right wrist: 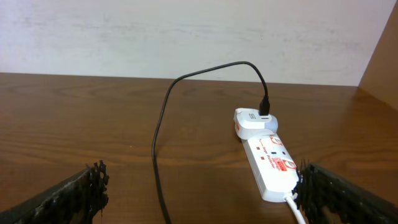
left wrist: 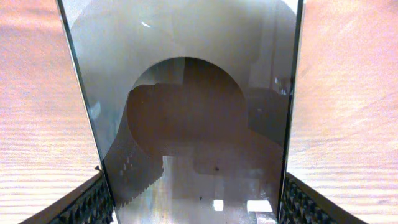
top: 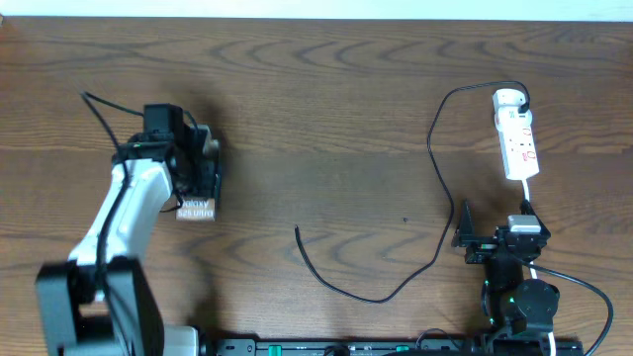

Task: Plug charger to phone and switch on socket
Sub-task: 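Lift the phone with the left gripper and turn it upright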

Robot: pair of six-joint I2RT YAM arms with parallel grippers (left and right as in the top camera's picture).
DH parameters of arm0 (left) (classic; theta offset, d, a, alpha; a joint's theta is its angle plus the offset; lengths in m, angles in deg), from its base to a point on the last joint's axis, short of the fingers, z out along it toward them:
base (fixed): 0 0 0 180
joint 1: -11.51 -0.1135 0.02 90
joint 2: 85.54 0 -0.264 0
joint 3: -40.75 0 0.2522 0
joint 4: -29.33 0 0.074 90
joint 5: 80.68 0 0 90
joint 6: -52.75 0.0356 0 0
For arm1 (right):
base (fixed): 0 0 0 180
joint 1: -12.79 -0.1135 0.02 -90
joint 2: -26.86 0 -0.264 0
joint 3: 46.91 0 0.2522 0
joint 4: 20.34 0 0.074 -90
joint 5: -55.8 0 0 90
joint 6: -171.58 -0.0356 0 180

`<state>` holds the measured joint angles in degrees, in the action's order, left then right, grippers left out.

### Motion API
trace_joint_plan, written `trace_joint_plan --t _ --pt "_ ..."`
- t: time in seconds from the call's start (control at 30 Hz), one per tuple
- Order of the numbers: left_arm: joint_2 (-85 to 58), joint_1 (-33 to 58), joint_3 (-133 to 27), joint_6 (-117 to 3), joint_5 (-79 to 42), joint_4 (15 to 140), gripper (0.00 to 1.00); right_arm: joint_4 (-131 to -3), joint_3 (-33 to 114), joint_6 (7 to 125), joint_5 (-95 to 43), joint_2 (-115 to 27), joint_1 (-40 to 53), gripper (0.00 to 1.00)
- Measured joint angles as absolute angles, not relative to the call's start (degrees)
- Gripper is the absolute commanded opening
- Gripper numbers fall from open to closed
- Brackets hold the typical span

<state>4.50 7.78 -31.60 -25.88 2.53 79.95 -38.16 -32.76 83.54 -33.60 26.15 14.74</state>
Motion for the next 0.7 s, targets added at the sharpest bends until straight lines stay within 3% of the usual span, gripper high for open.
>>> trace_joint_plan --t 0.27,0.7 --pt "-3.7 7.7 -32.2 -35.5 -1.6 80.3 0.07 -38.1 -32.8 83.5 -33.6 26.2 14.7 0.99" --pt "-5.1 6.0 -32.2 -59.7 -29.9 78.0 0.07 -38.2 -32.8 83.5 -33.6 26.2 14.7 0.99"
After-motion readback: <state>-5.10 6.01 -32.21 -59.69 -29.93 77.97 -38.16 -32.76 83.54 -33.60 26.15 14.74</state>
